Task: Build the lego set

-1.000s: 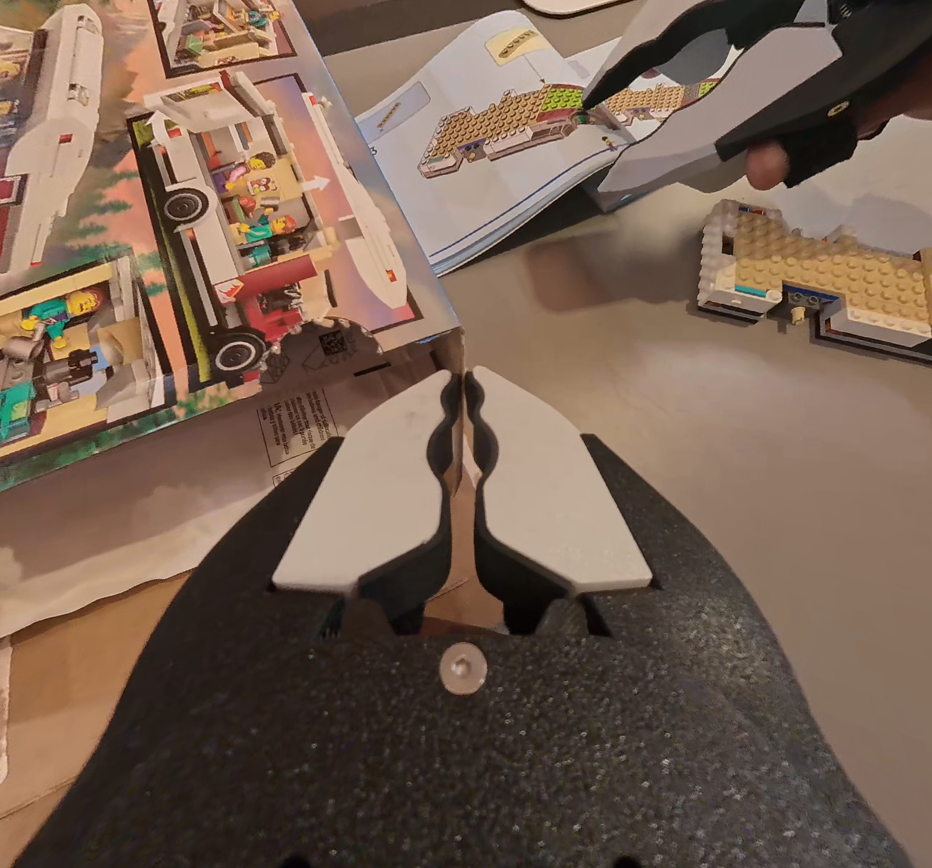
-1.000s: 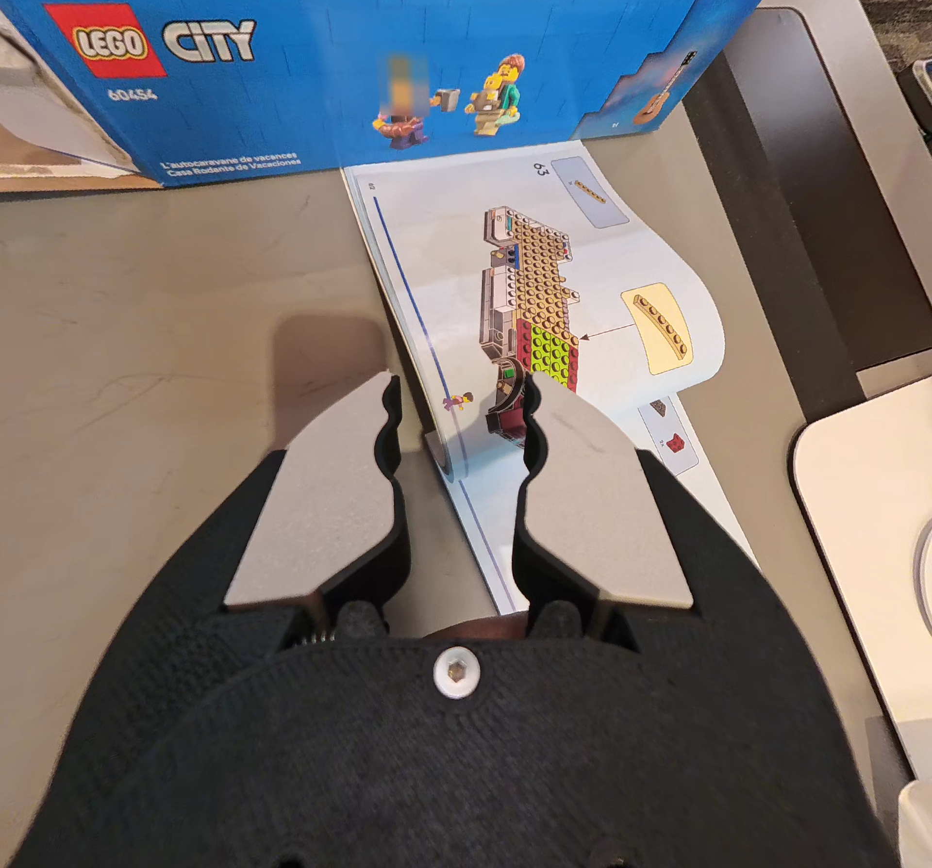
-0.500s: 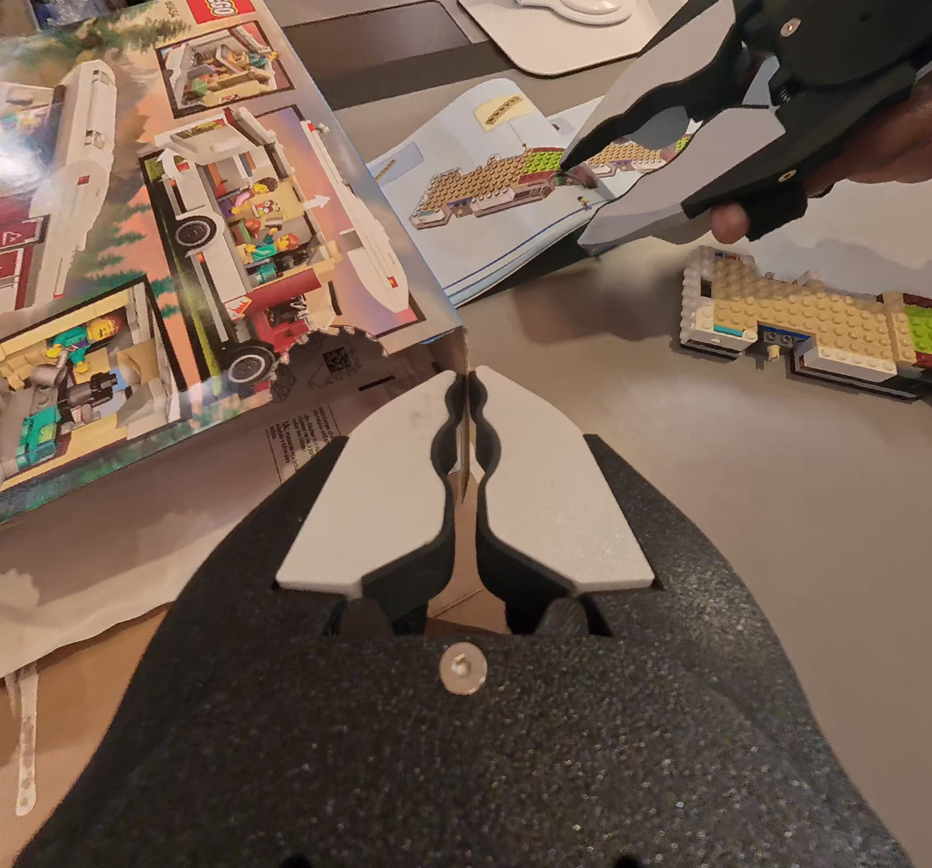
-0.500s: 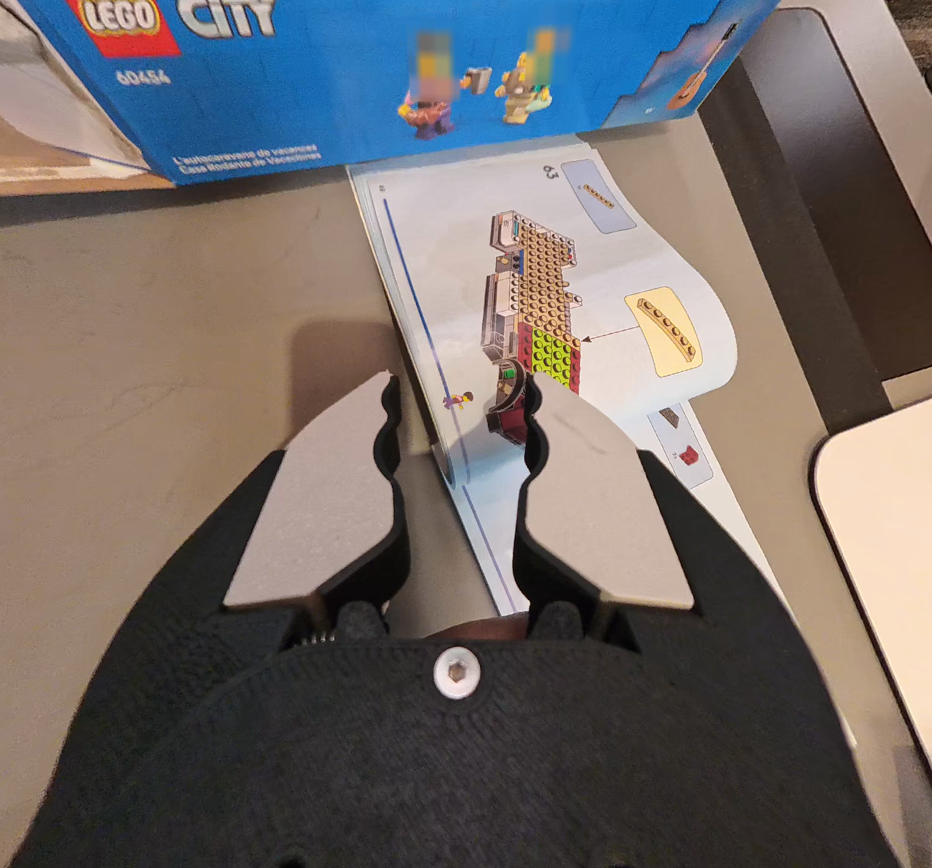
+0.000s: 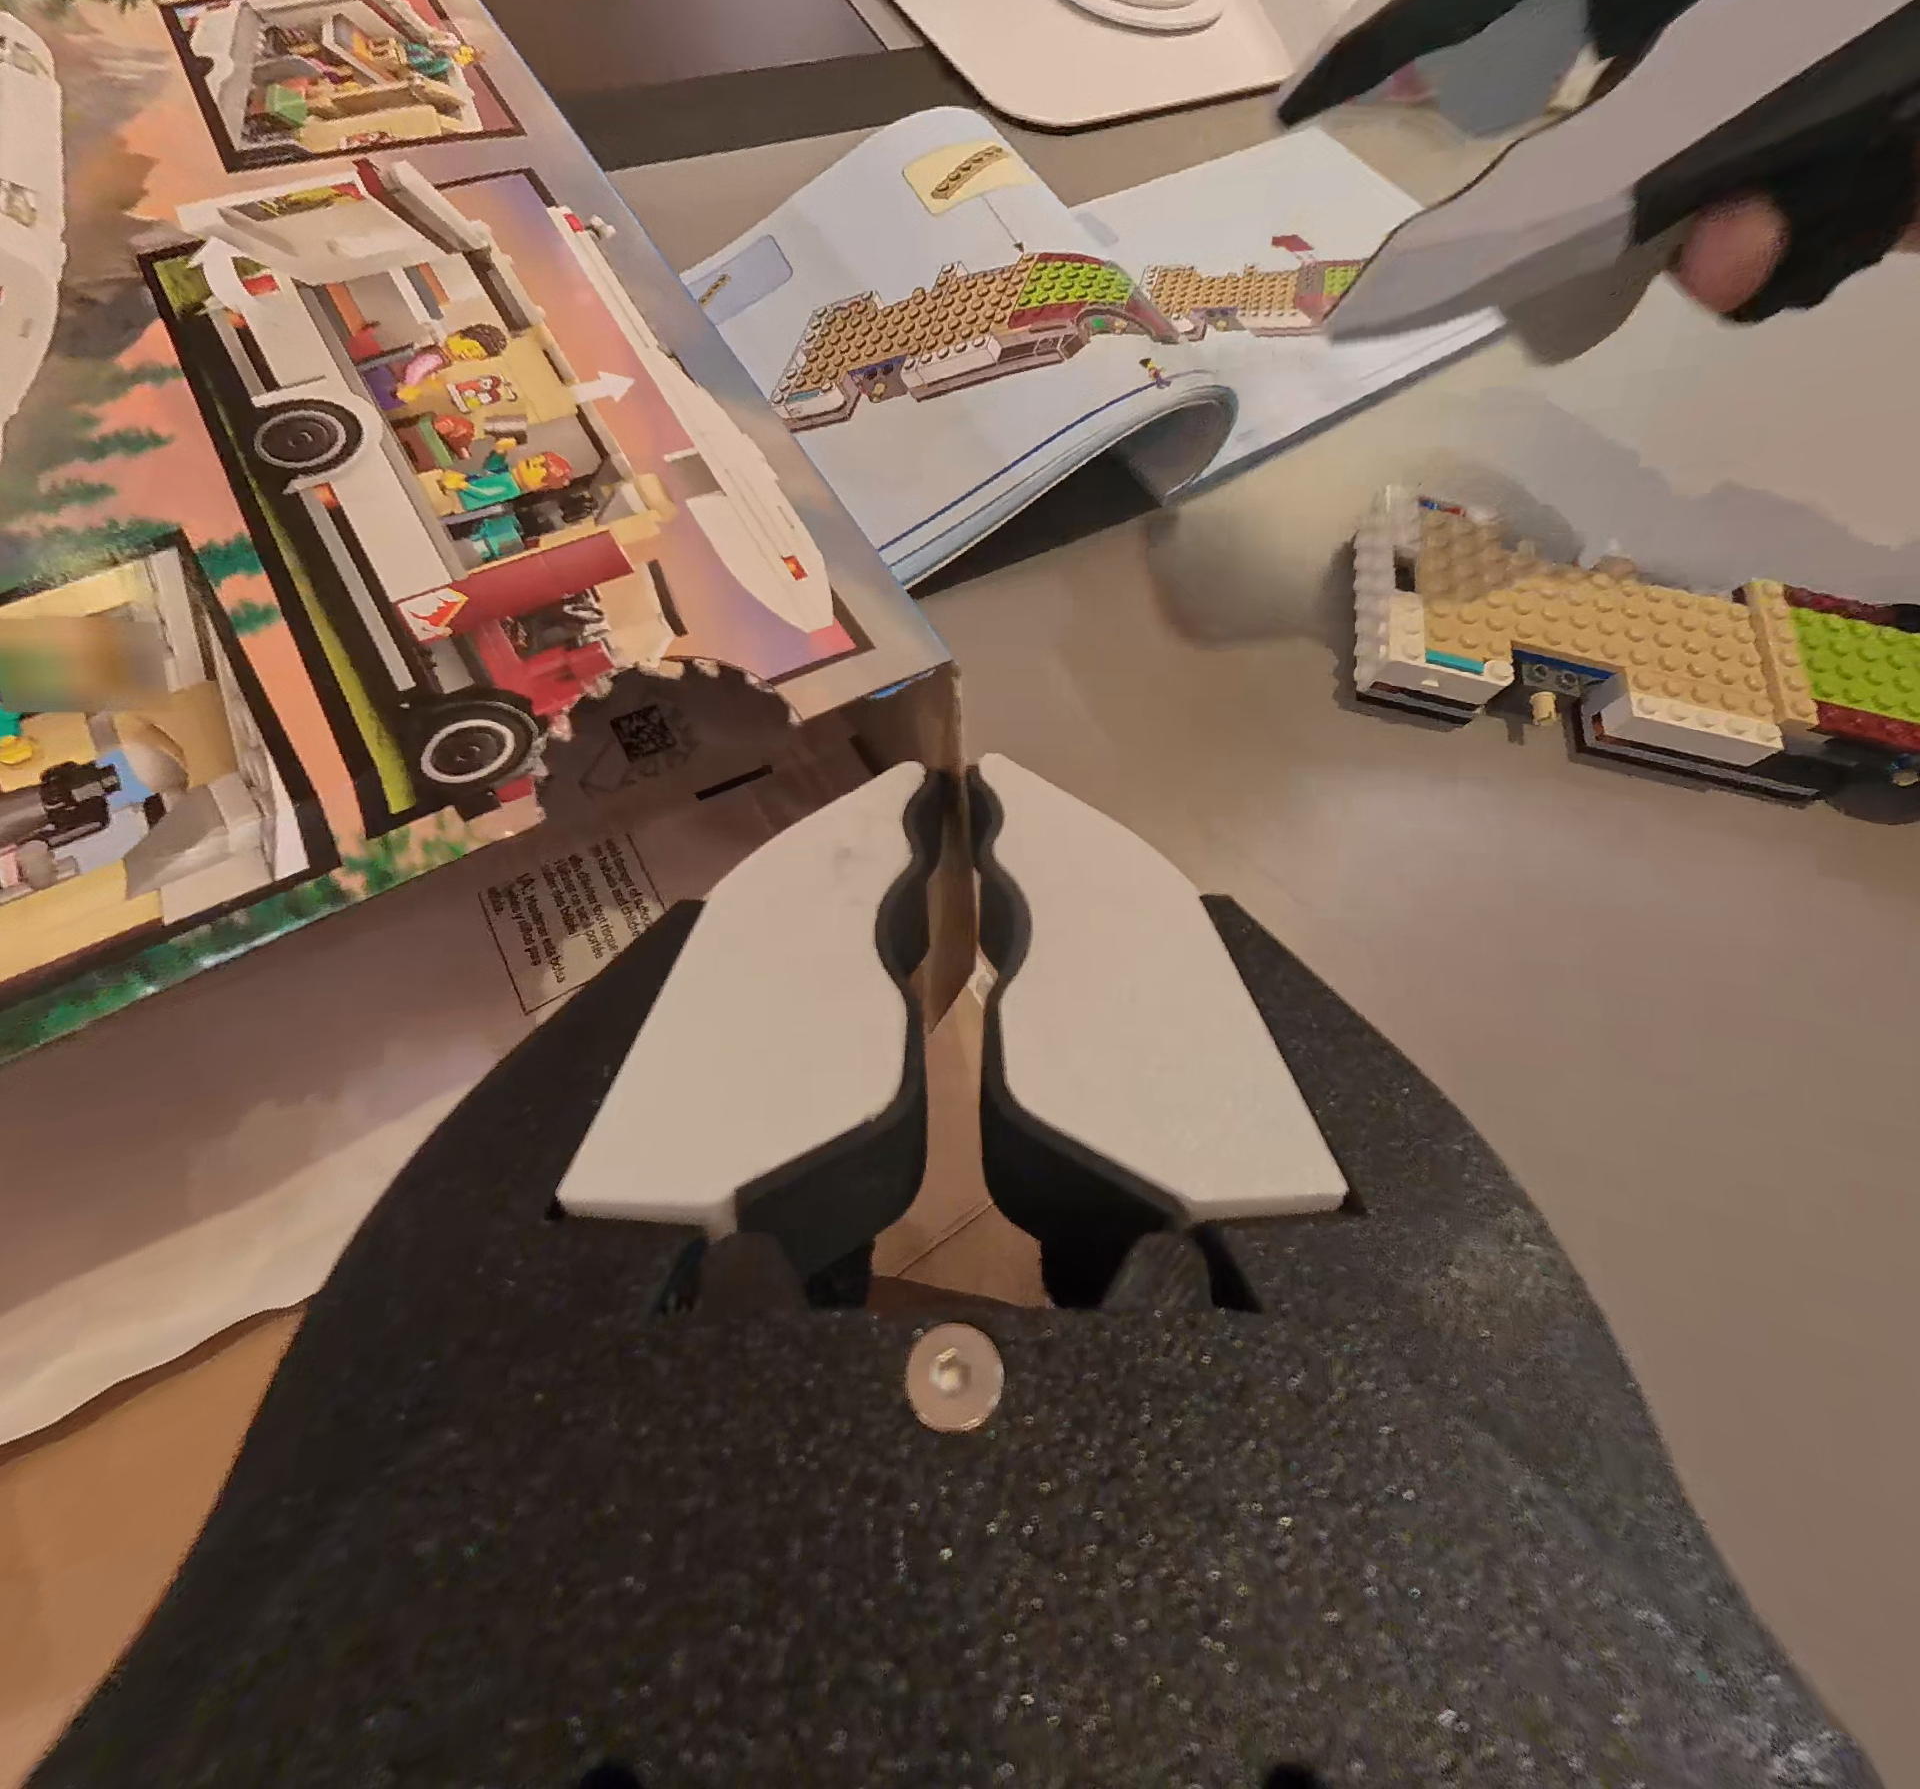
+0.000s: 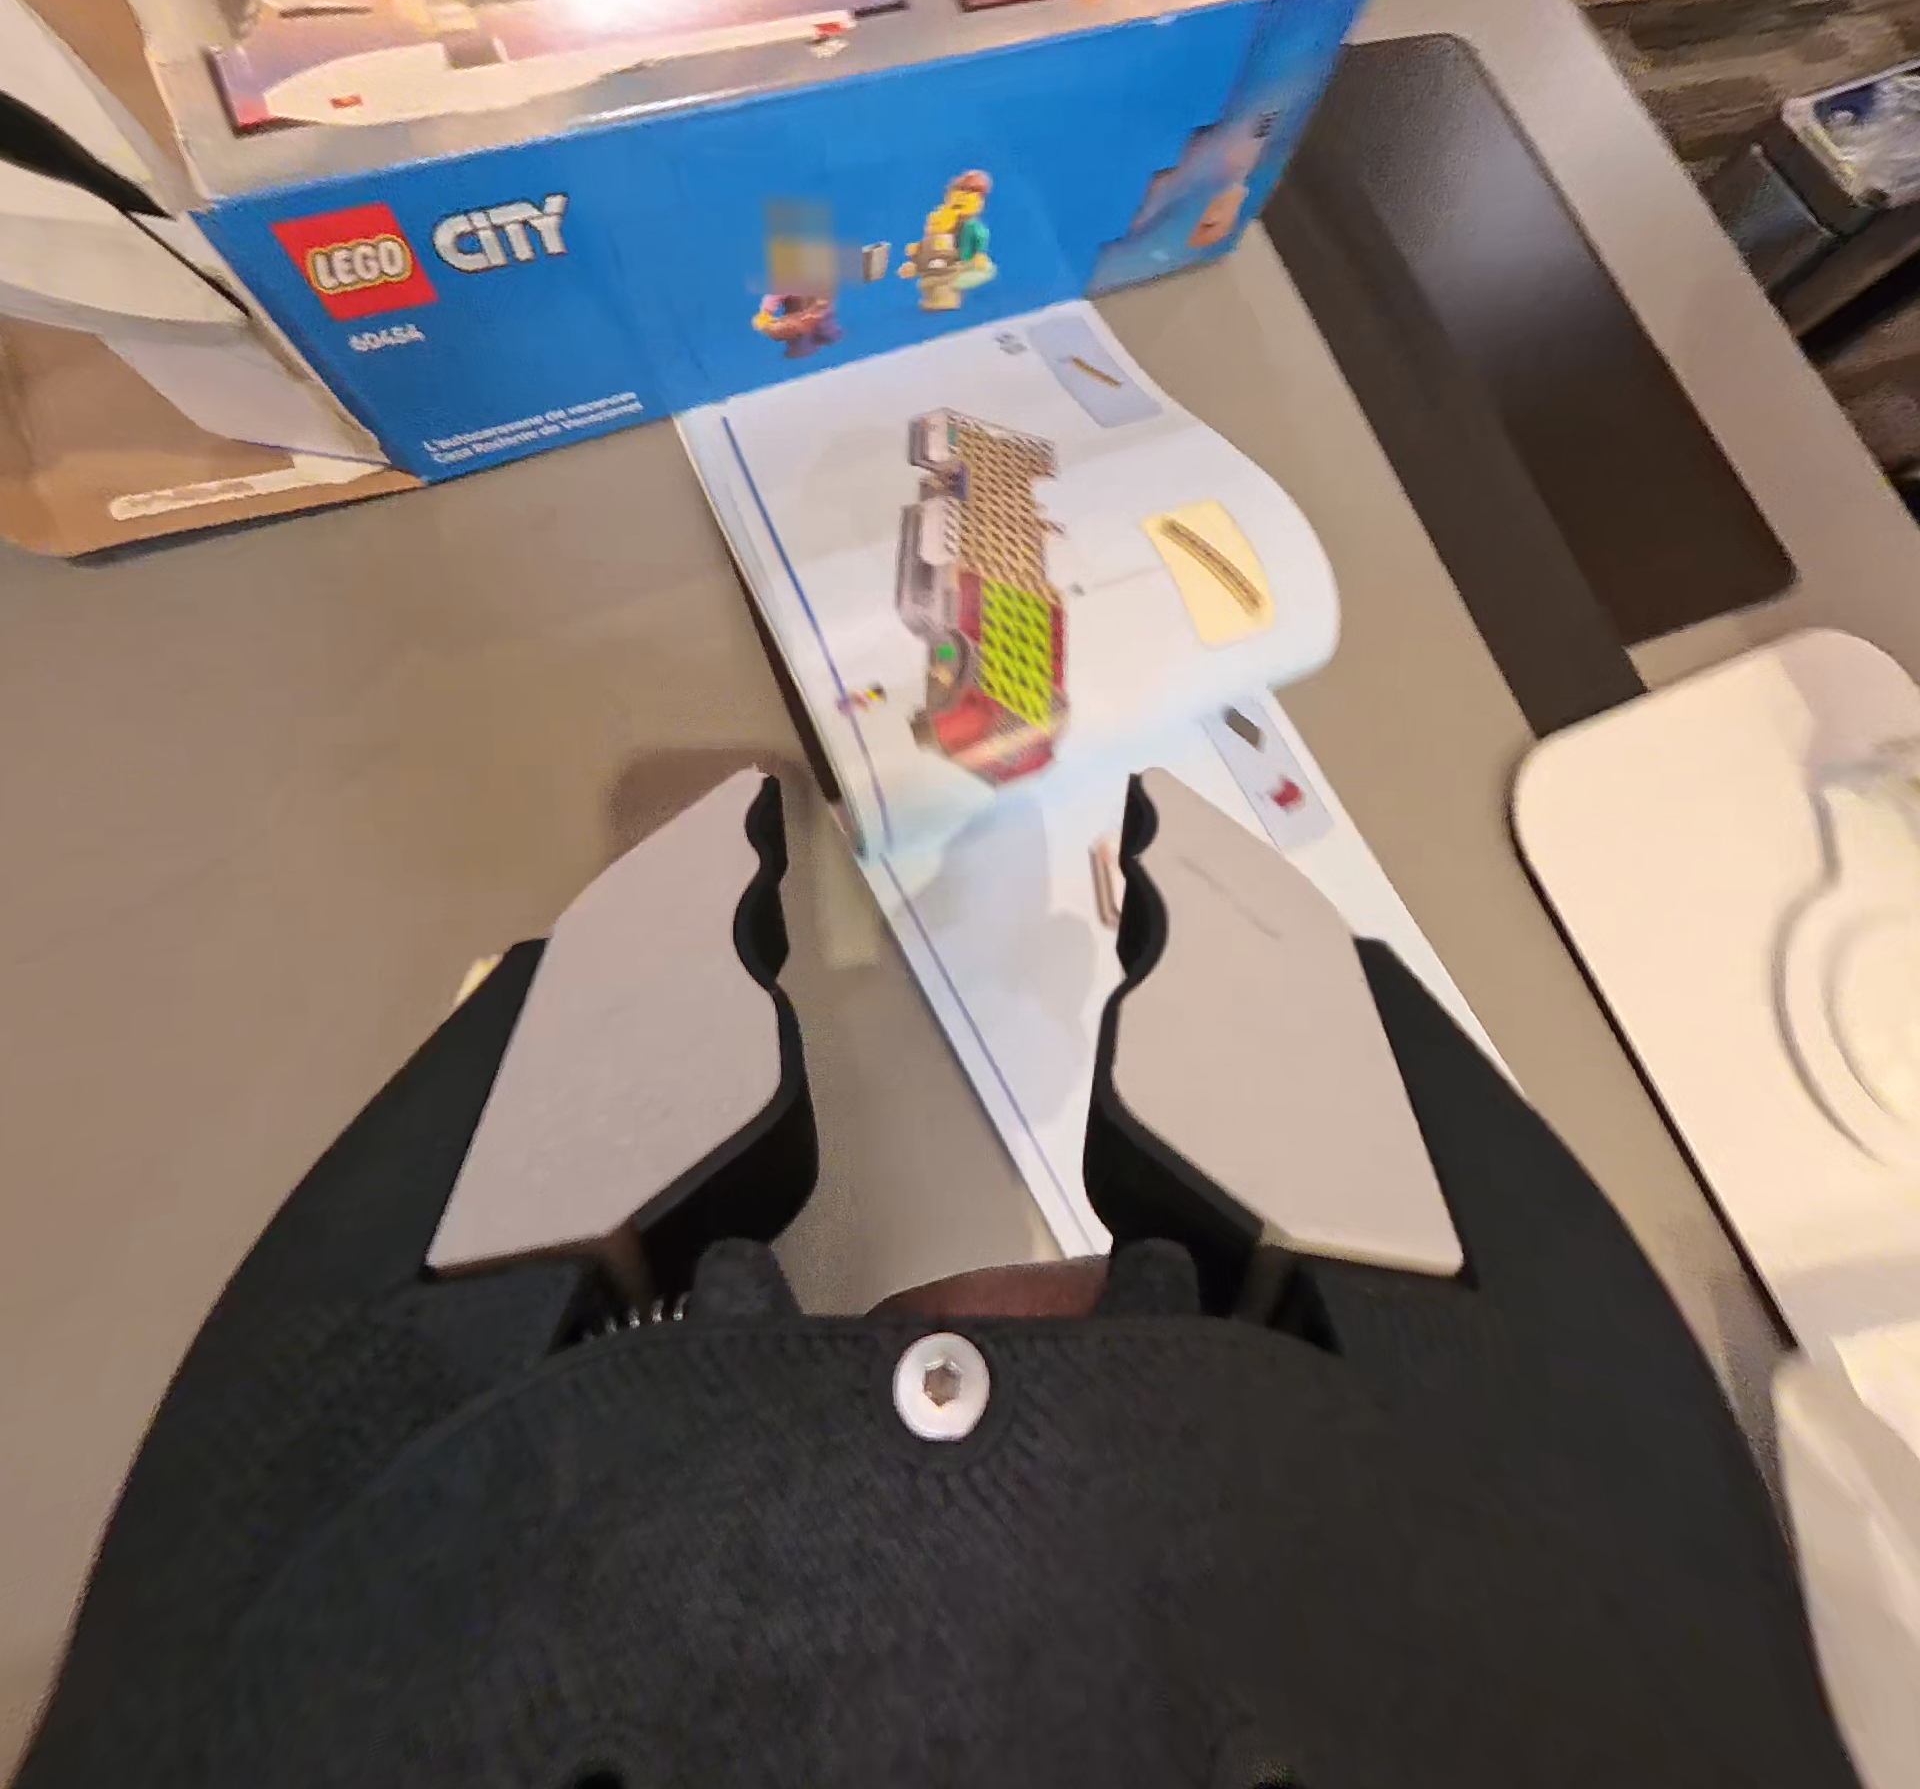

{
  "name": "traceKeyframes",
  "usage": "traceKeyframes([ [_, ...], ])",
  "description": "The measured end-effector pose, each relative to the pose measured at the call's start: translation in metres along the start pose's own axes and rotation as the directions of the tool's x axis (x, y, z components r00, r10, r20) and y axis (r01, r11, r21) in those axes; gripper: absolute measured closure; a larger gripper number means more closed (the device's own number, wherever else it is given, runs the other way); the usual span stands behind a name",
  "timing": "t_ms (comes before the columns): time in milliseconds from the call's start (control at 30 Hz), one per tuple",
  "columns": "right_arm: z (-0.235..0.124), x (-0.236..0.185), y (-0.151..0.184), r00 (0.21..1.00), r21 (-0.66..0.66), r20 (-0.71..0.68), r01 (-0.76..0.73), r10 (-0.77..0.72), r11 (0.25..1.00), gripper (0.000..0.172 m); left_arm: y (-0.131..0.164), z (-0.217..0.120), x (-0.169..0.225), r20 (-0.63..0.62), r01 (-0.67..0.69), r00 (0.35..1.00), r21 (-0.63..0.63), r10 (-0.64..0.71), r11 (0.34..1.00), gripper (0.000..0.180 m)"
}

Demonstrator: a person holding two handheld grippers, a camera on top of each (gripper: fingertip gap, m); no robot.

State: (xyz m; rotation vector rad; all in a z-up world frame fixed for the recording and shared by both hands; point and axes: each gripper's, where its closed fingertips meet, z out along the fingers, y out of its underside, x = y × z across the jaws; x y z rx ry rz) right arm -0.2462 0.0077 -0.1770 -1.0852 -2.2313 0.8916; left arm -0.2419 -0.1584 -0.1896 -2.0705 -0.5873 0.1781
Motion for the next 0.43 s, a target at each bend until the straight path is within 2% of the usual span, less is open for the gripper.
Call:
traceKeyframes([
  [133,-0.043,0.033,0.043,0.991,-0.035,-0.129,-0.045,0.04,0.998,0.109,0.004,-0.003,-0.002,0.029,-0.037,0.999,-0.014,0.037,0.999,0.163],
  [200,-0.056,0.043,0.069,0.984,-0.059,-0.162,-0.09,0.079,0.994,0.11,0.0,-0.009,-0.004,0.052,-0.048,0.998,0.006,0.048,0.999,0.162],
  [333,-0.065,0.052,0.109,0.968,-0.088,-0.192,-0.178,0.159,0.98,0.11,-0.005,-0.019,-0.006,0.081,-0.038,0.996,0.021,0.036,0.999,0.162],
  [433,-0.065,0.055,0.122,0.968,-0.123,-0.201,-0.178,0.151,0.976,0.11,-0.006,-0.023,-0.006,0.102,-0.04,0.994,0.022,0.038,0.999,0.161],
])
